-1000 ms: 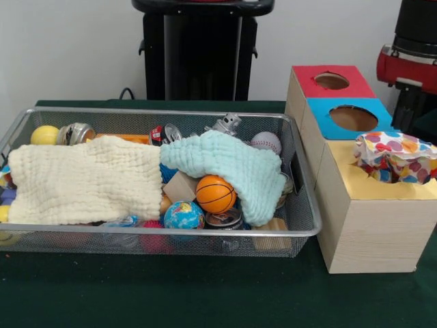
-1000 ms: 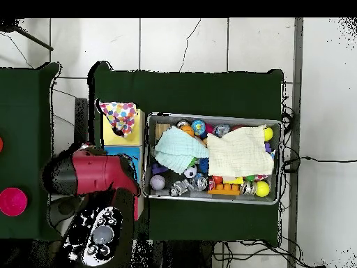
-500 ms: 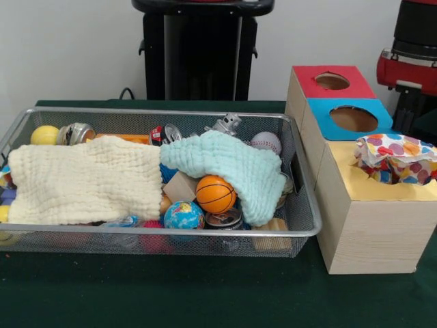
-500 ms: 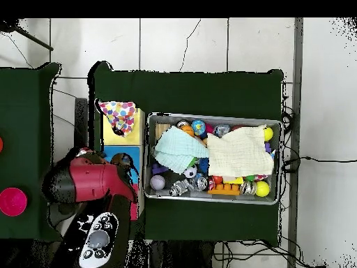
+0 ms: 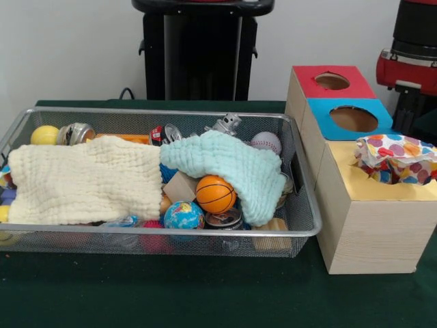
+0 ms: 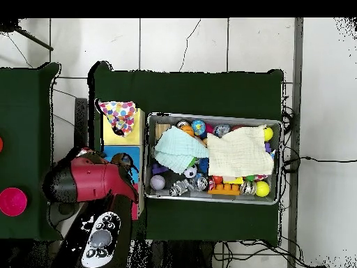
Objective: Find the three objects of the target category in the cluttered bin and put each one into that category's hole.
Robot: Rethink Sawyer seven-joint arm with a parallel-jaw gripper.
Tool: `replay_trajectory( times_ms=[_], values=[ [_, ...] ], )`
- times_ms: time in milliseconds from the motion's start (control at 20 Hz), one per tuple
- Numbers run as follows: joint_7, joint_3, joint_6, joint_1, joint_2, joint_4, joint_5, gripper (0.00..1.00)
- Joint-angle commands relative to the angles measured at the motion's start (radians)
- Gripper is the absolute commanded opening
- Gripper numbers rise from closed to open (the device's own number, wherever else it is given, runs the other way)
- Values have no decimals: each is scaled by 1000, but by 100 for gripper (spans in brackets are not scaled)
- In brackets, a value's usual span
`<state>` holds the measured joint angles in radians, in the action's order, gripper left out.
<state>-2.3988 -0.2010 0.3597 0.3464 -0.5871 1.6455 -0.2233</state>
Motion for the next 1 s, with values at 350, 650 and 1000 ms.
replay_trajectory(
  times_ms=[350, 650, 1000],
  values=[
    [-180, -9, 34, -14, 41, 45, -26, 0],
    [-170, -47, 135, -2, -38, 43, -26, 0],
    [-131, -65, 261, 1, -162, 84, -7, 0]
  ],
)
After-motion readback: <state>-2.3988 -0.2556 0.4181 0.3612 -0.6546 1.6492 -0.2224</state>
